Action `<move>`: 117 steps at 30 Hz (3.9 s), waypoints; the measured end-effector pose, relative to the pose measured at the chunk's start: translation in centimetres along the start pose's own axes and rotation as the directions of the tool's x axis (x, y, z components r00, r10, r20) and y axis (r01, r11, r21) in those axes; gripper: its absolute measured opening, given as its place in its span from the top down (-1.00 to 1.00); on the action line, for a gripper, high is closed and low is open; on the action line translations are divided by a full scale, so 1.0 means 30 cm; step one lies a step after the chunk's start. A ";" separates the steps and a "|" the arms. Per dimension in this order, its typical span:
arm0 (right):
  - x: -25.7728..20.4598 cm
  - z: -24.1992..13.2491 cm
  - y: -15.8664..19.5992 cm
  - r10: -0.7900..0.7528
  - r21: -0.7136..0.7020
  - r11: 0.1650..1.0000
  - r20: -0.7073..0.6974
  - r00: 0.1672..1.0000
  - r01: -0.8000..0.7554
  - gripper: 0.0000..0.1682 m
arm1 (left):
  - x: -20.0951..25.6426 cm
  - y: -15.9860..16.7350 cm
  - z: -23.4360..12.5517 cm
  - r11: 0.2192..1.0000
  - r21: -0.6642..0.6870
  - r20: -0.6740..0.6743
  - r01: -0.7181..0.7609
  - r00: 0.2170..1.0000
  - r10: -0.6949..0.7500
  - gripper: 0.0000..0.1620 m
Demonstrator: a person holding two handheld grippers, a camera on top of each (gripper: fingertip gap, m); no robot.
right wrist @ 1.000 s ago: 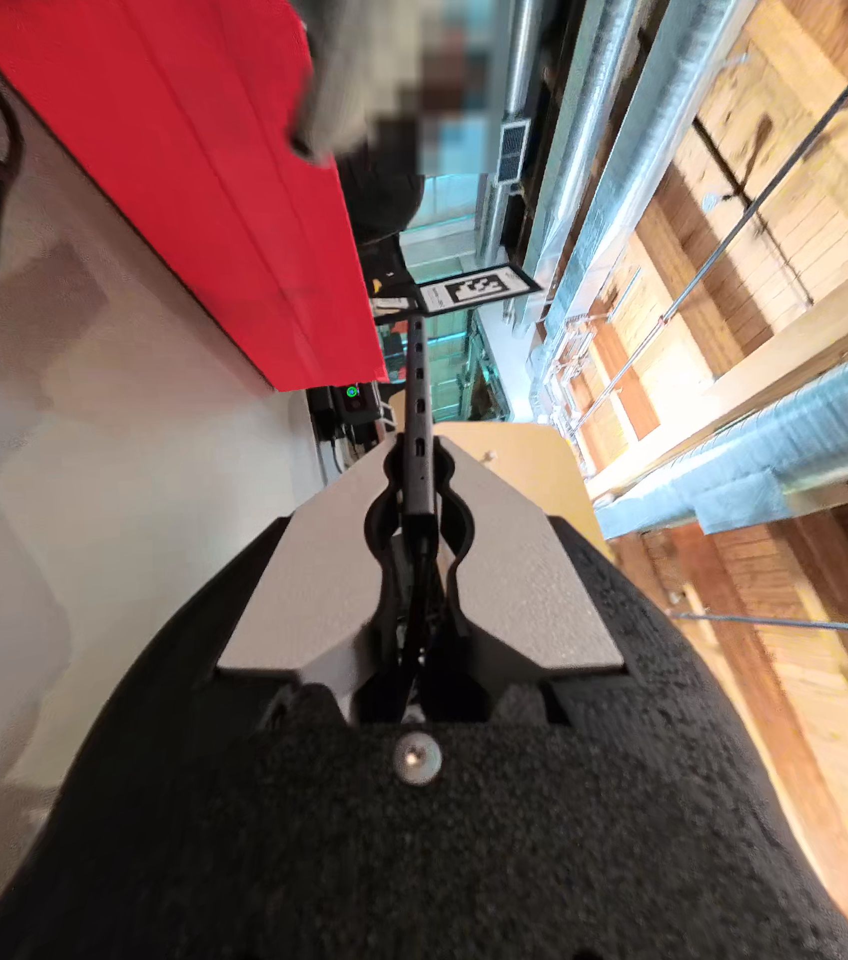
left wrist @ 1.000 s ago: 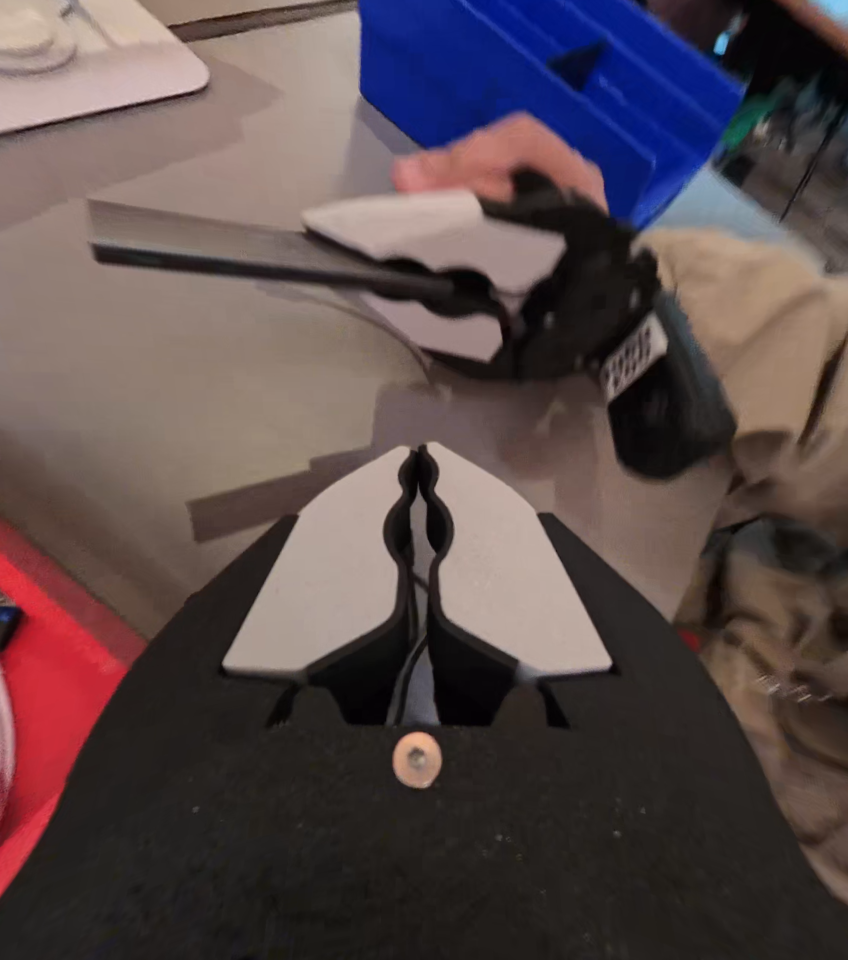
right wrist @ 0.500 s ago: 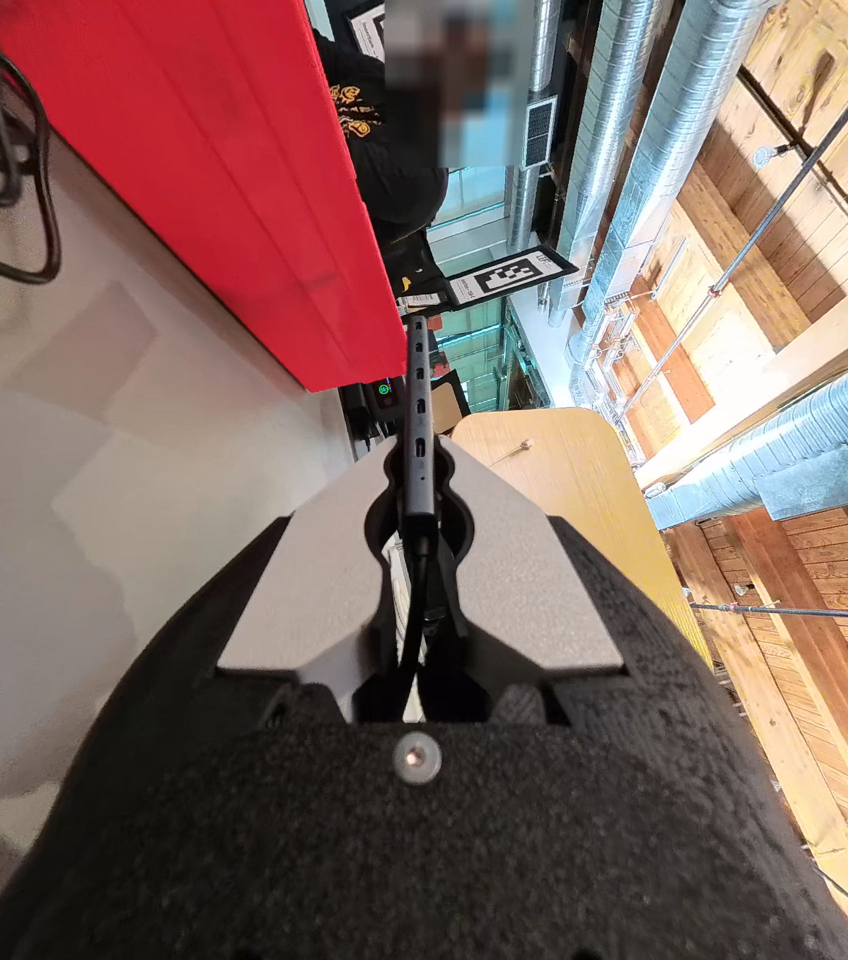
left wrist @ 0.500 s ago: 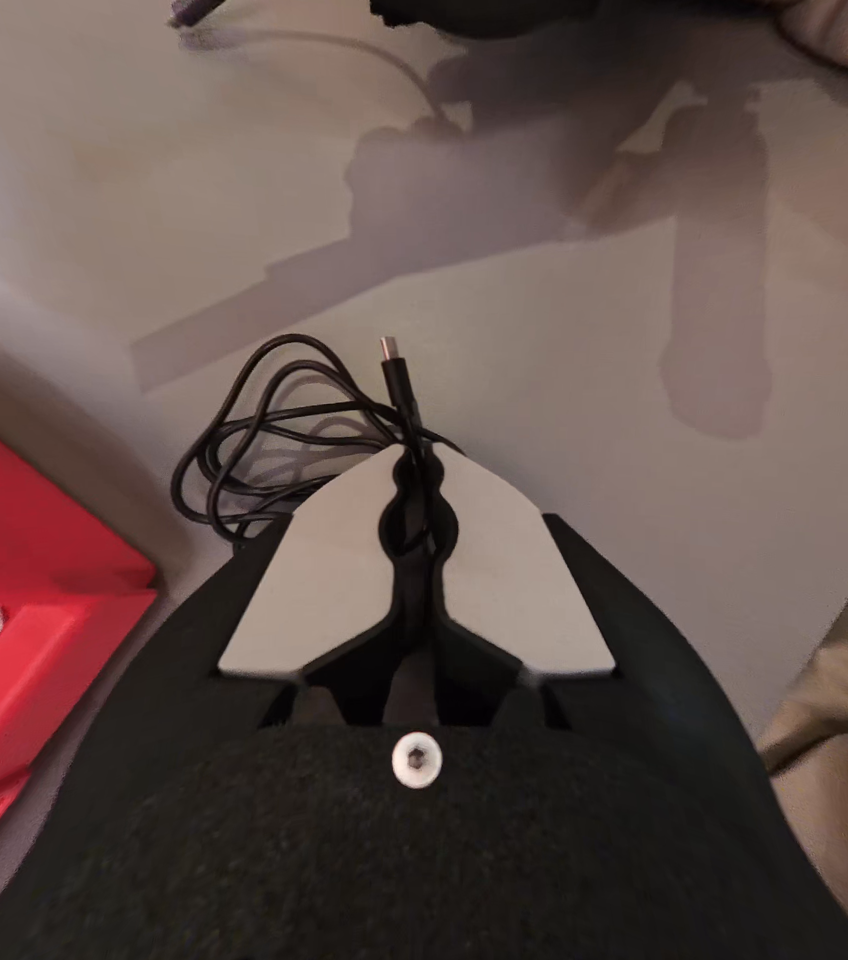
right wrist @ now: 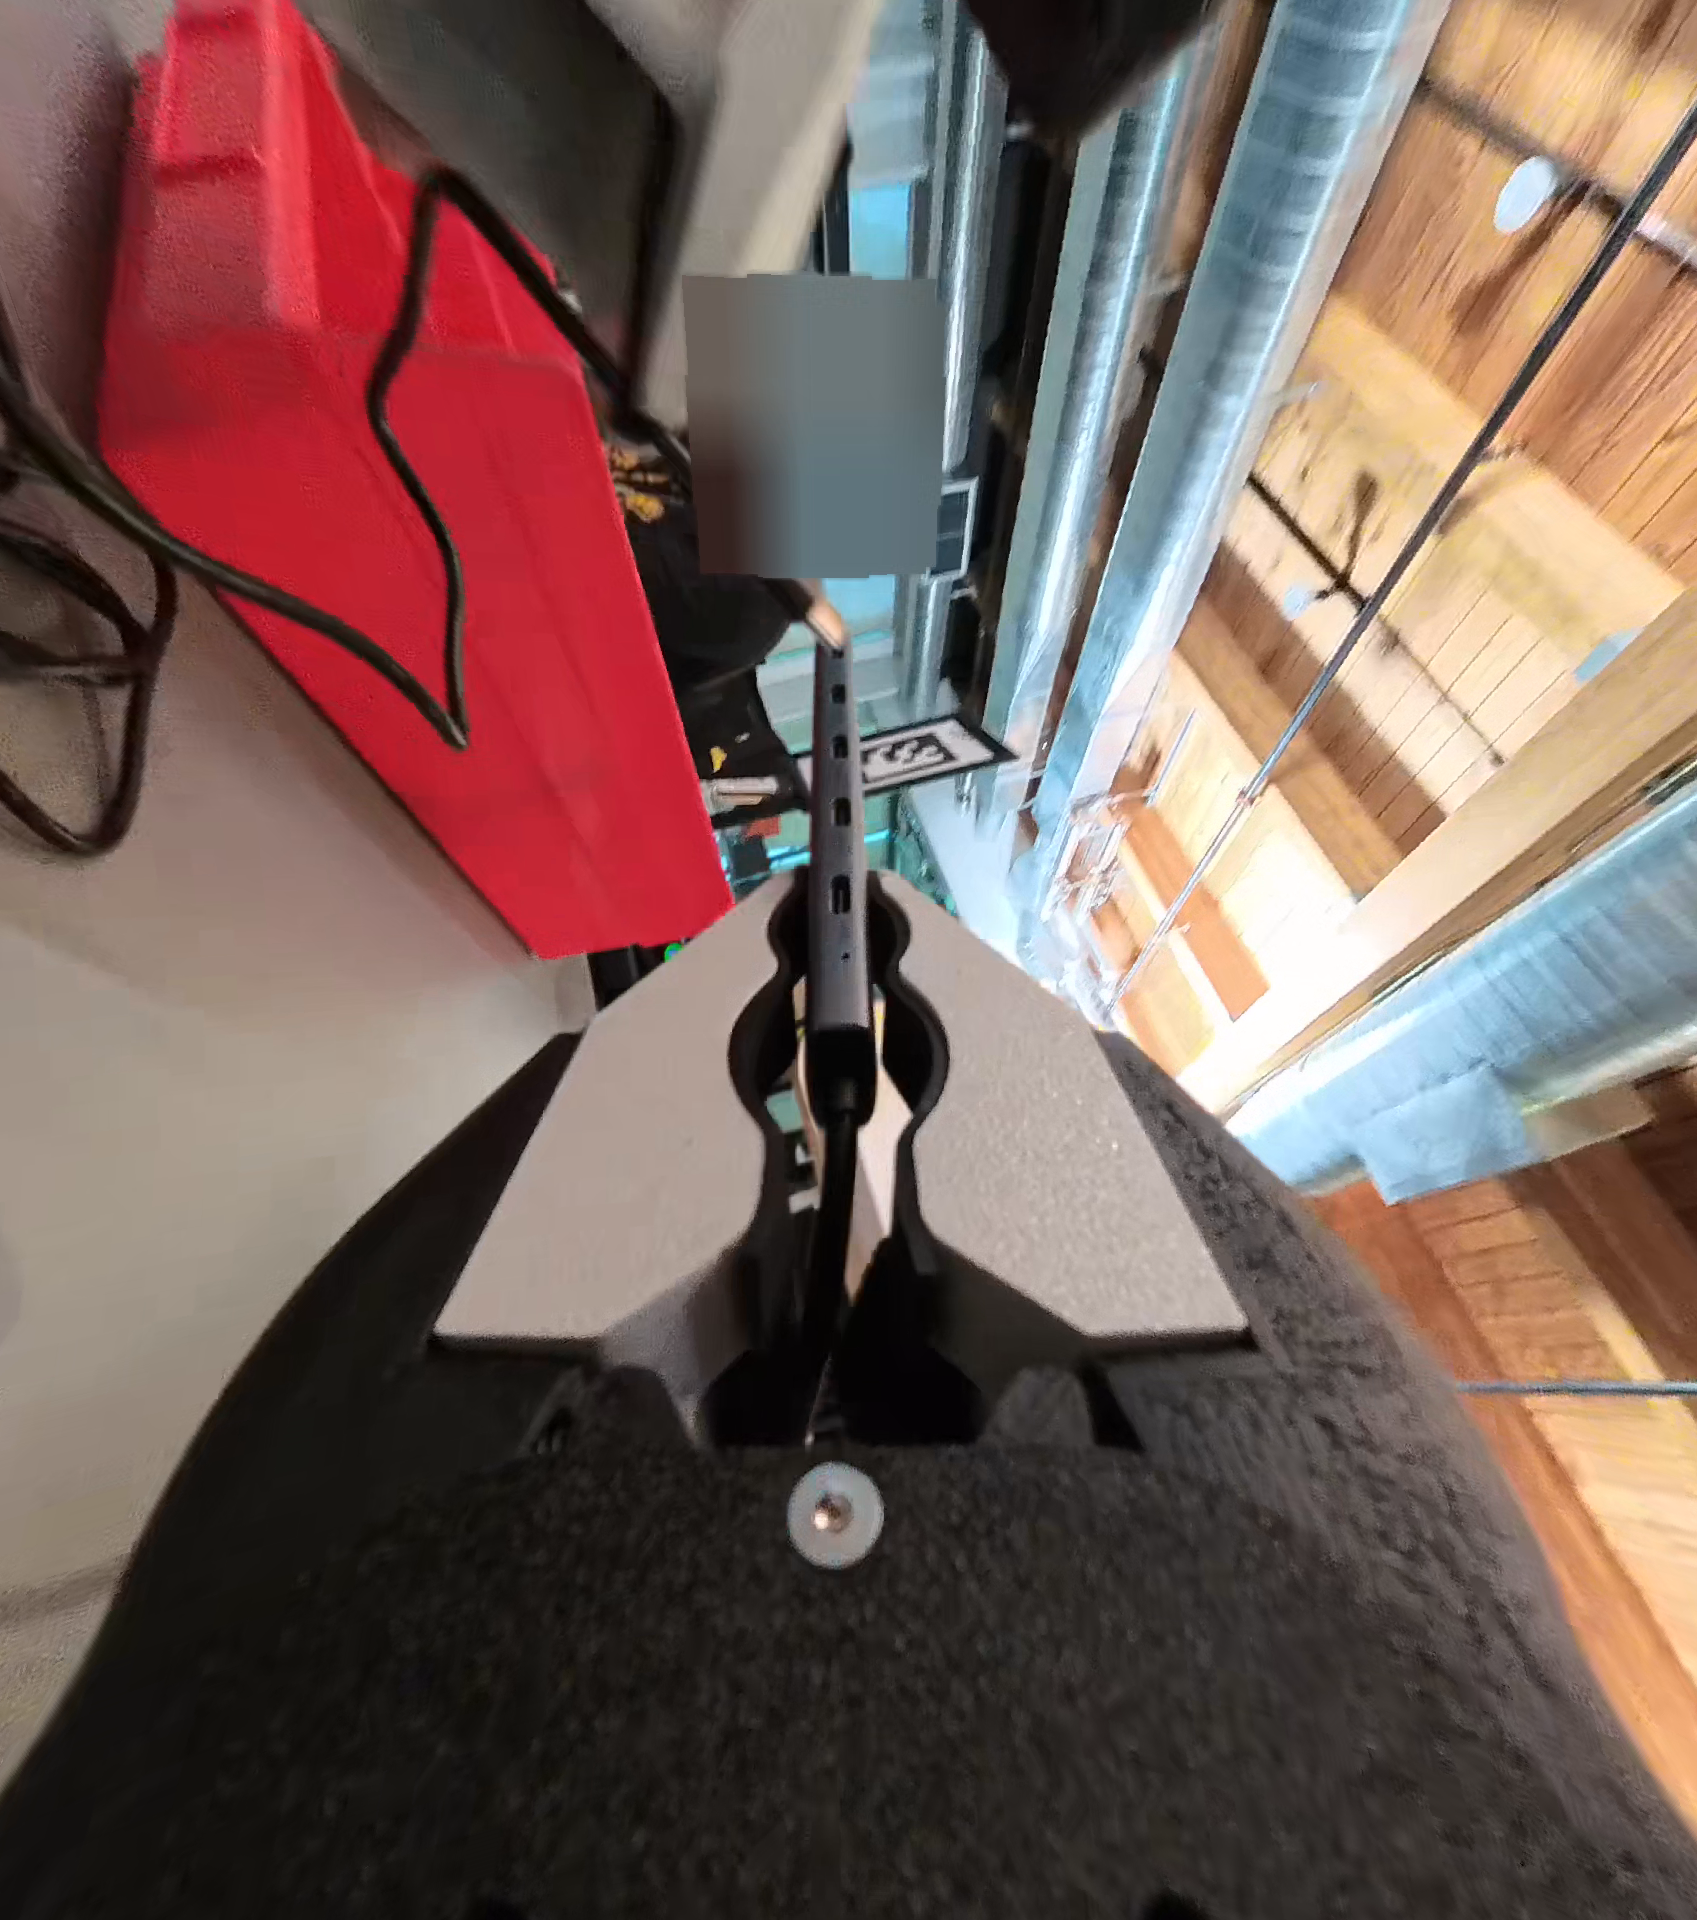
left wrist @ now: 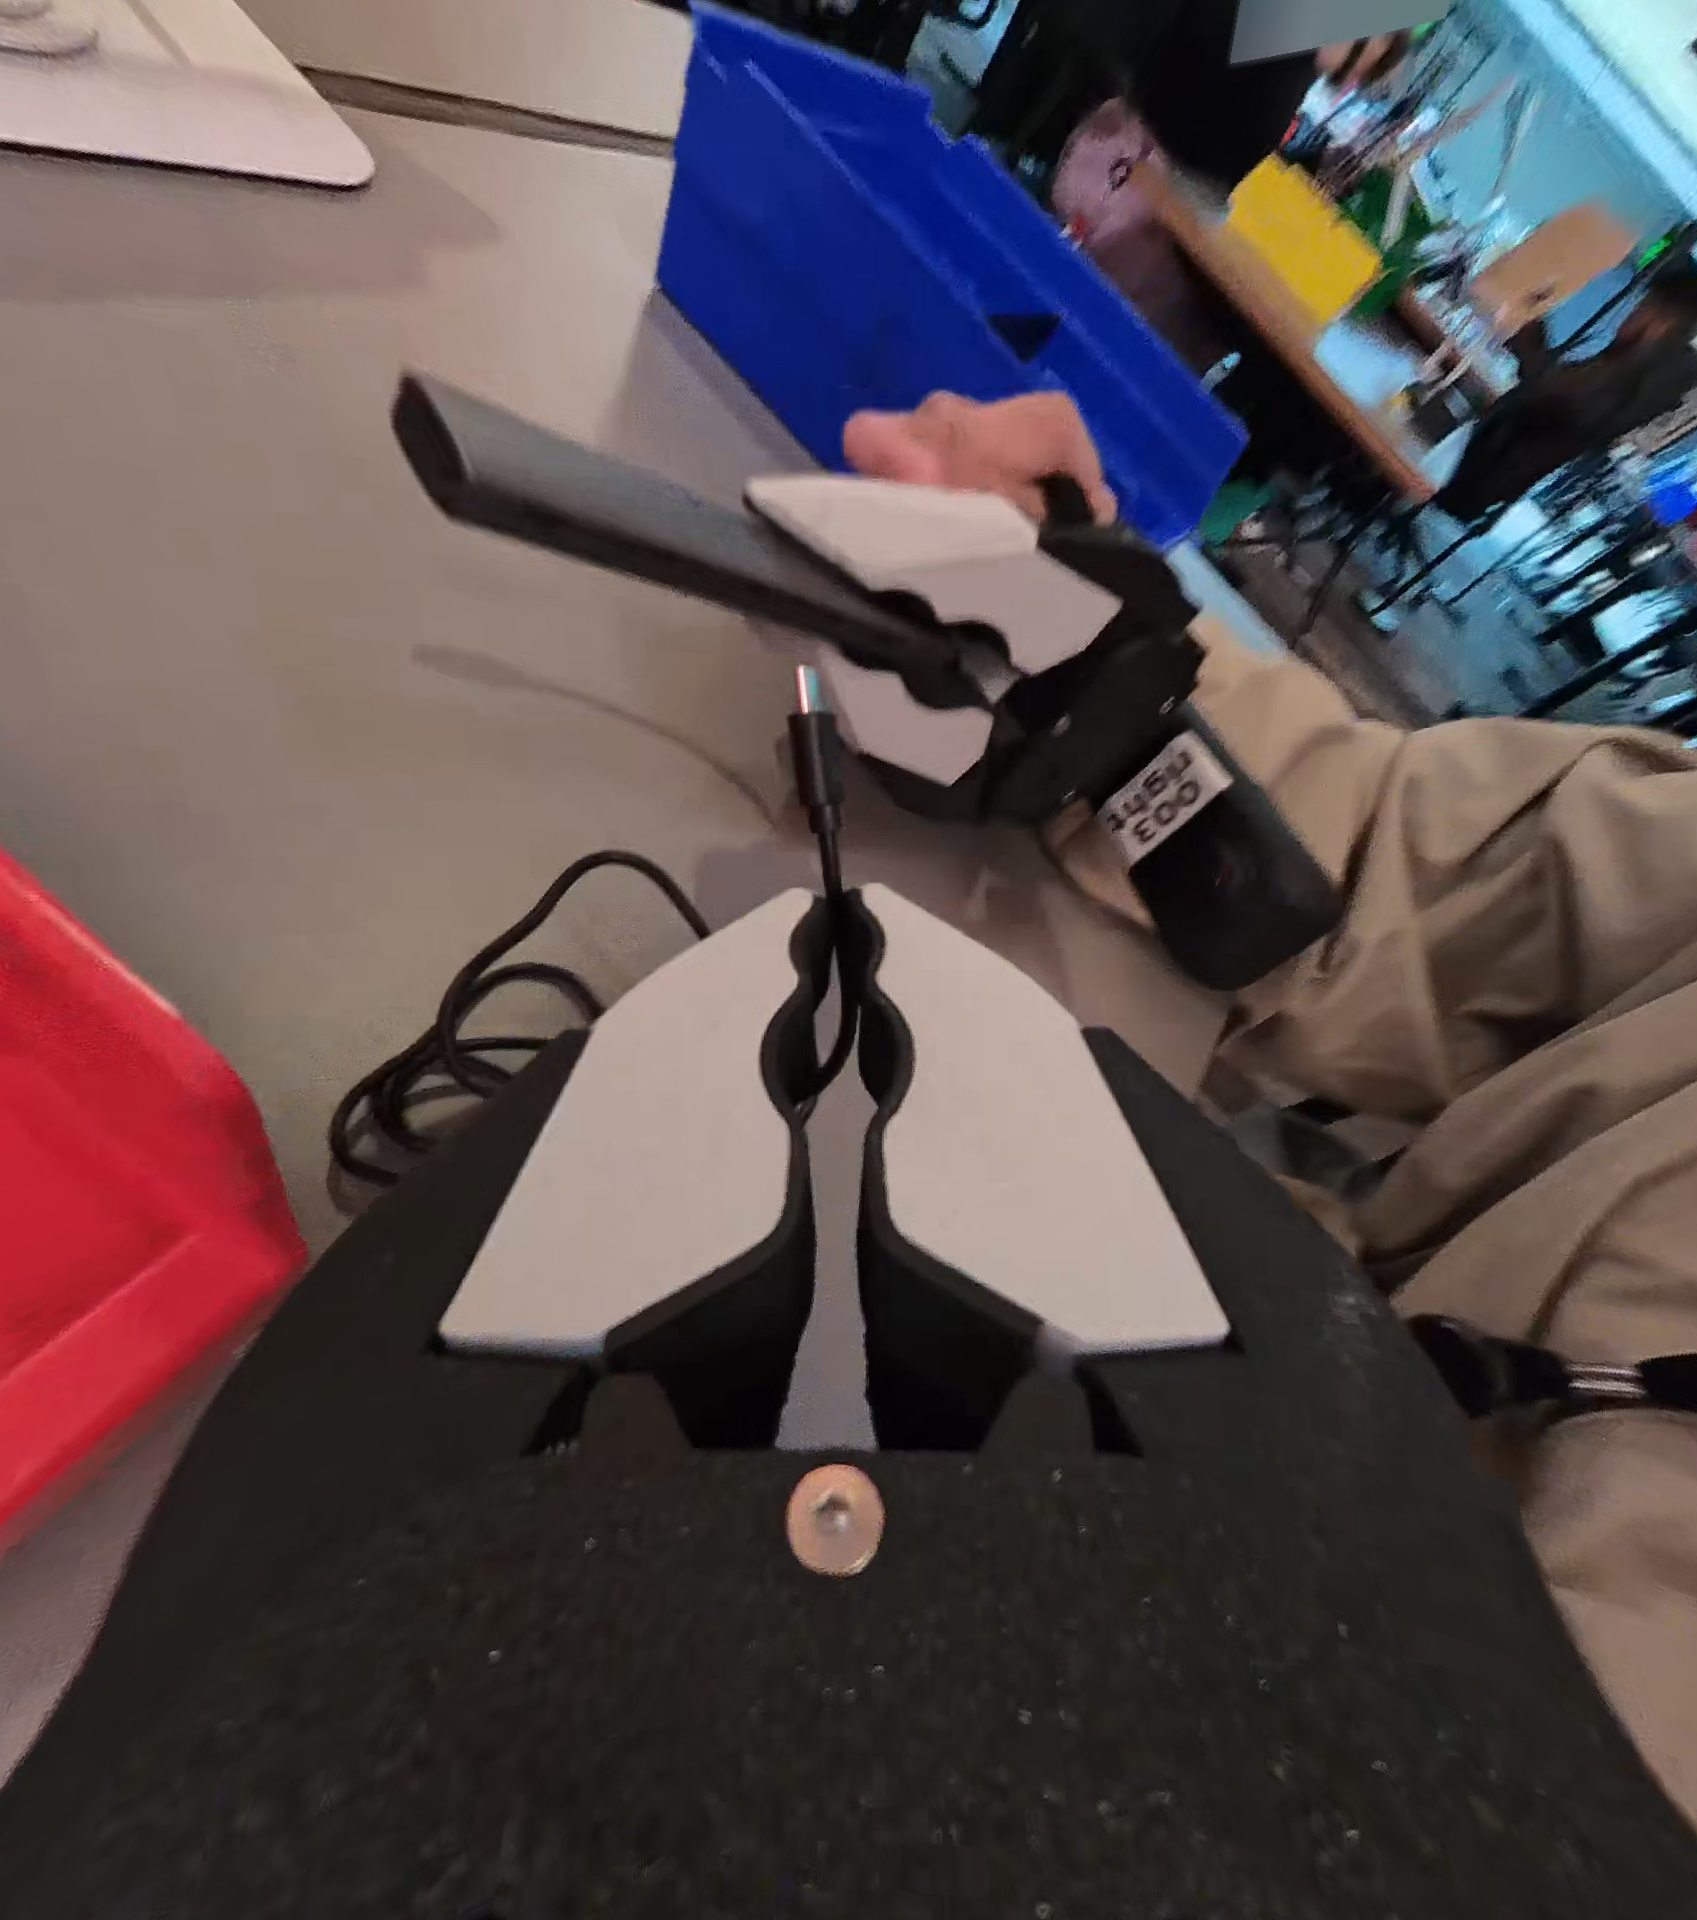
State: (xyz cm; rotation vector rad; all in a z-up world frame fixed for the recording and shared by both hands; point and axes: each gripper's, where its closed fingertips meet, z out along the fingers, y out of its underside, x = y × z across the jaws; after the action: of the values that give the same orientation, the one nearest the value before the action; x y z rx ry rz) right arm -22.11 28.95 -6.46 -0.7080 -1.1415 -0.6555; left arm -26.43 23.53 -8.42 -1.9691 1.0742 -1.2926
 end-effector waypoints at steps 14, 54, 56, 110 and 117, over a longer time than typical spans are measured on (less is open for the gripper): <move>-0.028 -0.015 -0.081 -0.279 0.091 0.955 -0.036 0.960 0.281 0.90 | 0.005 0.055 0.007 0.985 -0.099 -0.068 0.141 0.987 -0.148 0.97; -0.087 0.005 -0.043 -0.141 -0.026 0.989 0.118 0.983 0.145 0.91 | -0.107 -0.001 0.039 0.922 -0.137 0.471 -0.363 0.795 0.383 0.95; -0.085 0.003 -0.046 -0.116 -0.024 0.993 0.119 0.986 0.119 0.91 | -0.103 -0.007 0.036 0.937 -0.114 0.458 -0.330 0.819 0.344 0.96; -0.097 -0.034 0.496 0.148 -0.516 0.854 0.126 0.981 -0.062 0.91 | -0.070 0.085 -0.161 0.967 0.205 0.345 -0.150 0.936 0.073 0.69; -0.122 -0.014 0.440 0.221 -0.471 0.872 0.131 0.966 -0.135 0.91 | -0.166 0.182 -0.247 0.975 0.177 0.485 -0.131 0.874 0.030 0.62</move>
State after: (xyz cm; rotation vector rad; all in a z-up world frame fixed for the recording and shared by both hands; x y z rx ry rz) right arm -12.72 37.11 -12.22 -1.2876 -1.0765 -0.7211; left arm -36.10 24.71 -12.23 -1.9194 0.7349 -0.7662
